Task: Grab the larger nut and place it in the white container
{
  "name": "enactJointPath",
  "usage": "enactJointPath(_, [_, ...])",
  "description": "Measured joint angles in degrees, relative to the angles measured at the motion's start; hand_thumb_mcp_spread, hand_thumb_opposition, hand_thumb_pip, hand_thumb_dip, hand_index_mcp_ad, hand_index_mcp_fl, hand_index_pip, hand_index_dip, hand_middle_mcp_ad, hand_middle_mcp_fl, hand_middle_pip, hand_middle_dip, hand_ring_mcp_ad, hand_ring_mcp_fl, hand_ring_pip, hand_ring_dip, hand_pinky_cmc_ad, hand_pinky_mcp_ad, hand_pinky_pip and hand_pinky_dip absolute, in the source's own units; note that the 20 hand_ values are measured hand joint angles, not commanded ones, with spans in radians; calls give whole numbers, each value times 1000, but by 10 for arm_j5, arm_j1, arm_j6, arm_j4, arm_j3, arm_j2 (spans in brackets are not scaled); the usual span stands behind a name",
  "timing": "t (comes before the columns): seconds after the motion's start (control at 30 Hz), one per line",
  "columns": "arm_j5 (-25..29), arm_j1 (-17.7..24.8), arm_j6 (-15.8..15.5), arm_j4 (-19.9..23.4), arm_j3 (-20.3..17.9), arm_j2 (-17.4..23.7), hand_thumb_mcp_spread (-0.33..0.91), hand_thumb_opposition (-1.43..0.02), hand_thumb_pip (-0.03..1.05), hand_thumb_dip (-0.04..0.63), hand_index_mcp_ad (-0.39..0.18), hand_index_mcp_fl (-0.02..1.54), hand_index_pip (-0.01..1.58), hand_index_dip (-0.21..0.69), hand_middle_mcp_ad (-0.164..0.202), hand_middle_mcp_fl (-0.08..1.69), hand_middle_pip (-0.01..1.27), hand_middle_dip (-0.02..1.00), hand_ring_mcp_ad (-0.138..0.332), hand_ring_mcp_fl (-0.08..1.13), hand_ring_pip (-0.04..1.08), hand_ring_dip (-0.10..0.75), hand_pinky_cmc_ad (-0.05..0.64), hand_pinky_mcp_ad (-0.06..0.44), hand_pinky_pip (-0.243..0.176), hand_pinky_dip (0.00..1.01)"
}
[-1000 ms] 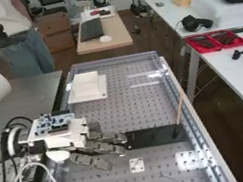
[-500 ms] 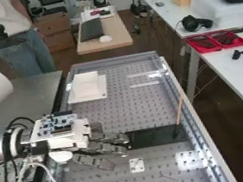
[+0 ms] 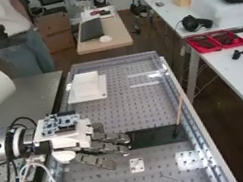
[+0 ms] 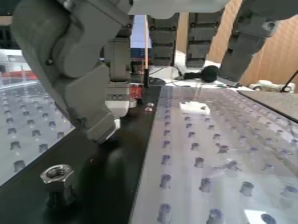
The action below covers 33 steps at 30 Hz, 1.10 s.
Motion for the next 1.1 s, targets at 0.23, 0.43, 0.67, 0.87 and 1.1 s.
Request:
enactJointPath(0.23, [-1, -2, 1, 3, -2, 0, 356, -894, 792, 175, -202, 12, 1553, 28, 70, 0, 127, 162, 154, -2, 195, 105, 335, 291, -106, 595])
enactJointPath(0.43, [3, -3, 8, 12, -6, -2, 356, -890, 792, 175, -202, 12, 1550, 28, 73, 0, 127, 162, 154, -2, 195, 106, 330, 291, -106, 595])
enactJointPath(0.67, [2, -3, 9, 13, -7, -4, 356, -890, 792, 175, -202, 37, 1550, 28, 73, 2, 127, 162, 150, -2, 192, 106, 330, 295, -106, 595])
enactJointPath(0.87, [2, -3, 15, 18, -8, -5, 356, -890, 792, 175, -204, 79, 1545, 26, 73, 0, 127, 162, 148, 0, 194, 103, 328, 295, -106, 600])
enactJointPath(1.1, [4, -3, 24, 25, -9, -6, 356, -890, 792, 175, -199, 176, 1524, 14, 70, 0, 129, 162, 148, 0, 201, 99, 328, 295, -106, 614])
